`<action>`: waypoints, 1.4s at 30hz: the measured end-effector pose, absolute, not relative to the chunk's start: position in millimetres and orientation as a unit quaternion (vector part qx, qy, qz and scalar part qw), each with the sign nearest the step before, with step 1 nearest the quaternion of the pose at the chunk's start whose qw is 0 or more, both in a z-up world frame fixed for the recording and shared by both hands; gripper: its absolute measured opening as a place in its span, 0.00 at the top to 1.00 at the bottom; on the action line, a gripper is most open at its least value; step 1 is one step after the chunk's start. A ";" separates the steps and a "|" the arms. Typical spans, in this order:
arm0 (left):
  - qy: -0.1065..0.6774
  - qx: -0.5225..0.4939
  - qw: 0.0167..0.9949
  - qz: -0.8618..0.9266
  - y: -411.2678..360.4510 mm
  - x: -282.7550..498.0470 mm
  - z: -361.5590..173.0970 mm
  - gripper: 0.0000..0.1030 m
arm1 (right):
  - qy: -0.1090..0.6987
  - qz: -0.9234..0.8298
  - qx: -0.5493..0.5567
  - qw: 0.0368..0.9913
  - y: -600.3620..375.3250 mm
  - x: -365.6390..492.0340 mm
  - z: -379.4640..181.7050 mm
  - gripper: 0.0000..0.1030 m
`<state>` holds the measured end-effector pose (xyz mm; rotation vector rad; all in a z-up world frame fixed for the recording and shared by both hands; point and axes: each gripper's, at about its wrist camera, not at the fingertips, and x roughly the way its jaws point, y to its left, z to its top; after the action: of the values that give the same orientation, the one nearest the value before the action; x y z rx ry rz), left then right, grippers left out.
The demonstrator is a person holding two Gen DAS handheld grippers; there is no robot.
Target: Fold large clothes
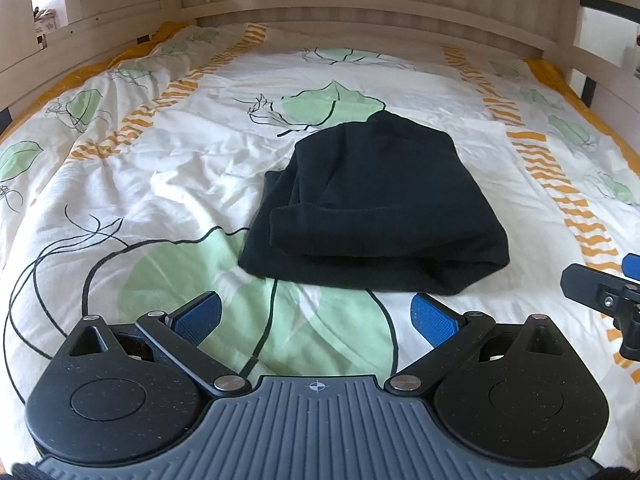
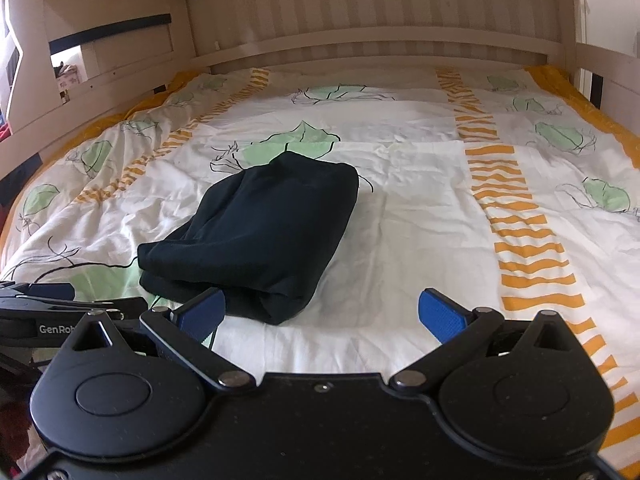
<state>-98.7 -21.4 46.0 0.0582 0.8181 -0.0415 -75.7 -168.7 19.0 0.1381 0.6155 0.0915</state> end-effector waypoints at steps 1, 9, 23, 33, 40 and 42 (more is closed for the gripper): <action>0.398 0.028 0.917 -0.021 -21.8 -99.8 46.4 0.01 | 0.302 0.045 0.068 0.950 -168.5 -77.0 19.2 0.00; 0.394 0.036 0.918 -0.021 -24.7 -106.2 49.3 0.01 | 0.299 0.035 0.071 0.951 -172.2 -84.5 19.9 0.00; 0.398 0.037 0.916 -0.017 -23.5 -107.4 47.7 0.01 | 0.306 0.030 0.073 0.949 -174.9 -87.6 16.8 0.00; 0.401 0.038 0.915 -0.019 -23.1 -105.9 46.7 0.01 | 0.307 0.031 0.073 0.948 -173.9 -87.2 16.2 0.00; 0.404 0.035 0.914 -0.018 -23.6 -104.3 44.6 0.01 | 0.313 0.034 0.073 0.947 -173.5 -84.2 12.9 0.00; 0.405 0.035 0.914 -0.016 -23.4 -103.8 43.8 0.01 | 0.314 0.035 0.073 0.946 -173.4 -83.2 12.4 0.00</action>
<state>-103.8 -23.4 43.8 0.0721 0.8339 -0.0333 -83.2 -173.4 12.4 0.1487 0.6394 0.0708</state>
